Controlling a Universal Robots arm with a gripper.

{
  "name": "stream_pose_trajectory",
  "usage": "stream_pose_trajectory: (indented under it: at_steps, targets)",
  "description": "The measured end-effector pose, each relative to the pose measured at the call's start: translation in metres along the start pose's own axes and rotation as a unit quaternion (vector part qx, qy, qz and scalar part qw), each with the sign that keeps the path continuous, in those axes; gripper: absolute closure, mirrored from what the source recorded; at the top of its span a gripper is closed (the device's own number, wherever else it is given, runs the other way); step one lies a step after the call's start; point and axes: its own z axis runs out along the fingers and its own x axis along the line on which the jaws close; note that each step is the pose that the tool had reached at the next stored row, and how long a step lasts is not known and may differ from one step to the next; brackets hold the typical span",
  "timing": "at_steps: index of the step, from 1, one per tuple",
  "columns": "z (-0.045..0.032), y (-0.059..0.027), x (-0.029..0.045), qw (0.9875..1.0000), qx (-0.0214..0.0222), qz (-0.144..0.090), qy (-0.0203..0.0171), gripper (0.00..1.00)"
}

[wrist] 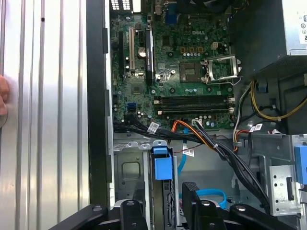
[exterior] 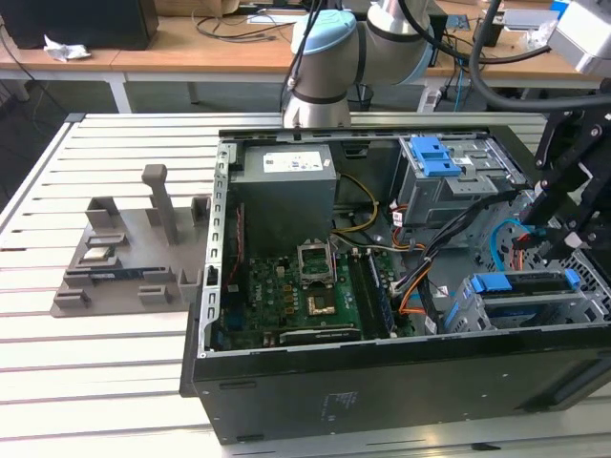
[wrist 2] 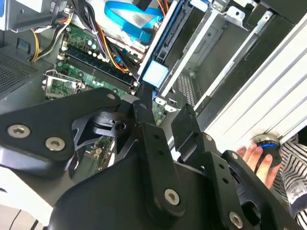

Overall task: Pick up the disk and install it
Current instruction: 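Insert the disk into the insertion slot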

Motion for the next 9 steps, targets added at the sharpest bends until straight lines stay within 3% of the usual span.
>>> stream_pose_trajectory:
  at_steps: [1,6,9]
  targets:
    - [0.0001,0.0,0.0,1.0,0.0,0.0,0.0001,0.56]
    - [0.0004,0.0,0.0,1.0,0.0,0.0,0.0,0.88]
    - [0.0006,-0.0001,0.0,1.0,0.0,0.0,0.0,0.89]
